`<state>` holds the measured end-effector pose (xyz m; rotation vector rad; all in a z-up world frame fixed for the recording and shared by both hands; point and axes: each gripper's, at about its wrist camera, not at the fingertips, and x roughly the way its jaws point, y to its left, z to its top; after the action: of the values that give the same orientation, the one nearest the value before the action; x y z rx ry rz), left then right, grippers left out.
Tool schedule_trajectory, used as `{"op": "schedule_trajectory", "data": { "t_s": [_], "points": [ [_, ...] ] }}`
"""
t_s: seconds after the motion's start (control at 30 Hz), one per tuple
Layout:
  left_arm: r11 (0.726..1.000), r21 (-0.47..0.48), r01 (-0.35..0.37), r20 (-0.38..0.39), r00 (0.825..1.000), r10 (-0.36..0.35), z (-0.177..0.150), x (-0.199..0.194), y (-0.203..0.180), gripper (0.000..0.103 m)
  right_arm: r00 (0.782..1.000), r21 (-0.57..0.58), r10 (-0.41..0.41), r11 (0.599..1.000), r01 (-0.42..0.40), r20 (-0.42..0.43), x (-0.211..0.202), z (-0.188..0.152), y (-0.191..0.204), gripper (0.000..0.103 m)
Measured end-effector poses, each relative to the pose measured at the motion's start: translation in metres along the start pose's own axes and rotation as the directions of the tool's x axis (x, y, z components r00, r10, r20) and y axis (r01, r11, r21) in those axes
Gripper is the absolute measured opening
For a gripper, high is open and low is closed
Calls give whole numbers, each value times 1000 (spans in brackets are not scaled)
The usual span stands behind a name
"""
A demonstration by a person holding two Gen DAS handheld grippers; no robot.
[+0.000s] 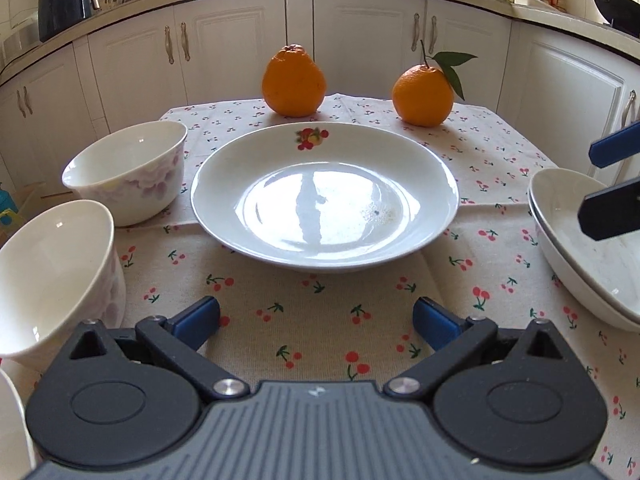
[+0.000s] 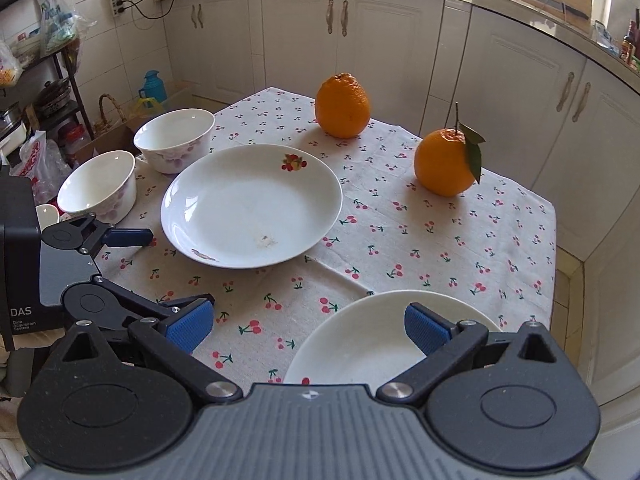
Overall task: Organize plates and bowls
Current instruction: 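Move the right tool to the next white plate and grip its rim, then lift the gripped white plate off the table with the right tool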
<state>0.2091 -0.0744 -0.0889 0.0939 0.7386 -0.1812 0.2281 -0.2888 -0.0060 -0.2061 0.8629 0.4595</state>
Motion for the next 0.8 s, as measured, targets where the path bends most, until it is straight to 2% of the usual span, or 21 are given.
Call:
{"op": "schedule_trajectory", "data": {
  "t_s": [0.37,0.8],
  "points": [
    [1000,-10,-4,14,1000,4,10,13,1,102,993,-40,108,993,-110,-44,59,44,-15,103],
    [1000,9,18,10,1000,-18,15,16,1,102,960,-103,266,956,-274,-83,127,106,-28,103]
  ]
}}
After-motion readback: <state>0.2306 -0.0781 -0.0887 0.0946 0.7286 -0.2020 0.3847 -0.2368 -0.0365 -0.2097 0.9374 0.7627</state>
